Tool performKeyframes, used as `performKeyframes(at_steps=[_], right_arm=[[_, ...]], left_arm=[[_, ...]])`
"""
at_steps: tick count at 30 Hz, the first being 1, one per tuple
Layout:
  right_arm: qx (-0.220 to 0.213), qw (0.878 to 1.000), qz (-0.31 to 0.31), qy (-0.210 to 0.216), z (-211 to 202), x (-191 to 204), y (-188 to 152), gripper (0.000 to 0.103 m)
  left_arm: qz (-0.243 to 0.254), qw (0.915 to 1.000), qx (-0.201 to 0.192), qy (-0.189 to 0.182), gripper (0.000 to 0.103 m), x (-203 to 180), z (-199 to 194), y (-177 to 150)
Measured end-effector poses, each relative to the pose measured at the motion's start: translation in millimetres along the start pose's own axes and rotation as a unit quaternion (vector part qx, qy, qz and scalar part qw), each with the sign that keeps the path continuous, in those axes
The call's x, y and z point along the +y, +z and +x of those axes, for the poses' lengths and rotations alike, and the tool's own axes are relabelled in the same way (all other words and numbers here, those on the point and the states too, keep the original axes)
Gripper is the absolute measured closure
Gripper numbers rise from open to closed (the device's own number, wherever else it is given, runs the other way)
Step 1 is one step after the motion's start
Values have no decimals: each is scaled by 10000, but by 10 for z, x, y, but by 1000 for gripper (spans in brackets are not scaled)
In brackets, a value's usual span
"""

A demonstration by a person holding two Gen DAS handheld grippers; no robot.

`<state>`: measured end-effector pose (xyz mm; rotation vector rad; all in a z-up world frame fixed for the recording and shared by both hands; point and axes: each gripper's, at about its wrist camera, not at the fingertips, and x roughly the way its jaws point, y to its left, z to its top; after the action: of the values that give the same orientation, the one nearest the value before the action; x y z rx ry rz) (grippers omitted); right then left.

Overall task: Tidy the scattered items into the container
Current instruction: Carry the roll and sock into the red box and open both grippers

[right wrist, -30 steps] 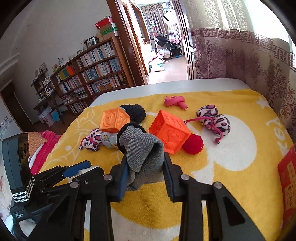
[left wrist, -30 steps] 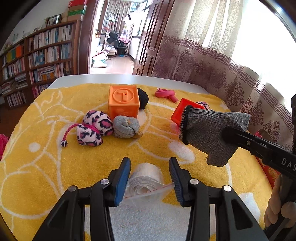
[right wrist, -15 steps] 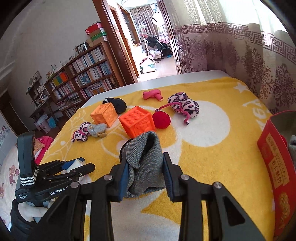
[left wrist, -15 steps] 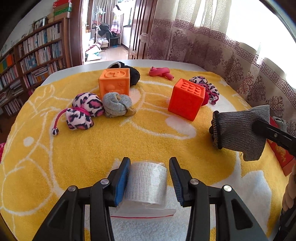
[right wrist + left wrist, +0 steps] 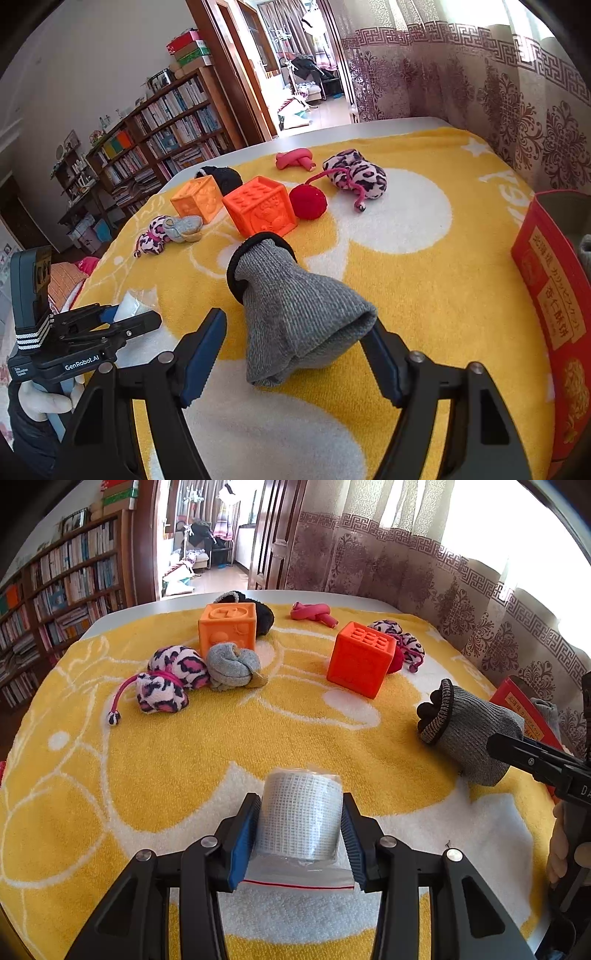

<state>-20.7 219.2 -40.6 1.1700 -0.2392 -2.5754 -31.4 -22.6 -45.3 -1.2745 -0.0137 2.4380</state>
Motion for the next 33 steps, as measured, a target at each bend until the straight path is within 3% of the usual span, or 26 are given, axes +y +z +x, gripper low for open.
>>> performKeyframes(at_steps=[3, 4, 5, 6, 9, 22, 33], right_arm=[[-98, 9999, -96, -40, 6, 25, -6, 26], [-137, 9997, -158, -87, 9, 43, -9, 27], [-165, 9995, -209, -167, 12, 55, -13, 37], [-130, 9995, -227, -190, 25, 54, -9, 54], [-182, 9996, -117, -178, -8, 8, -5, 59], [-1167, 9912, 277, -568, -839, -284, 160, 67], [-1932, 9609, 1131, -1627, -1621, -1307, 386, 67]], left_arm=[[113, 9999, 18, -8, 59, -47, 20, -4], [158, 9999, 1, -20, 64, -65, 19, -4], [185, 9998, -26, -33, 65, -81, 13, -4], [183, 9998, -69, -26, 65, -88, 0, -3], [137, 9996, -239, -66, 65, -87, -71, 3], [380, 9976, -458, -358, 65, -466, -234, 108], [768, 9929, -474, -780, 65, -1002, -258, 241]])
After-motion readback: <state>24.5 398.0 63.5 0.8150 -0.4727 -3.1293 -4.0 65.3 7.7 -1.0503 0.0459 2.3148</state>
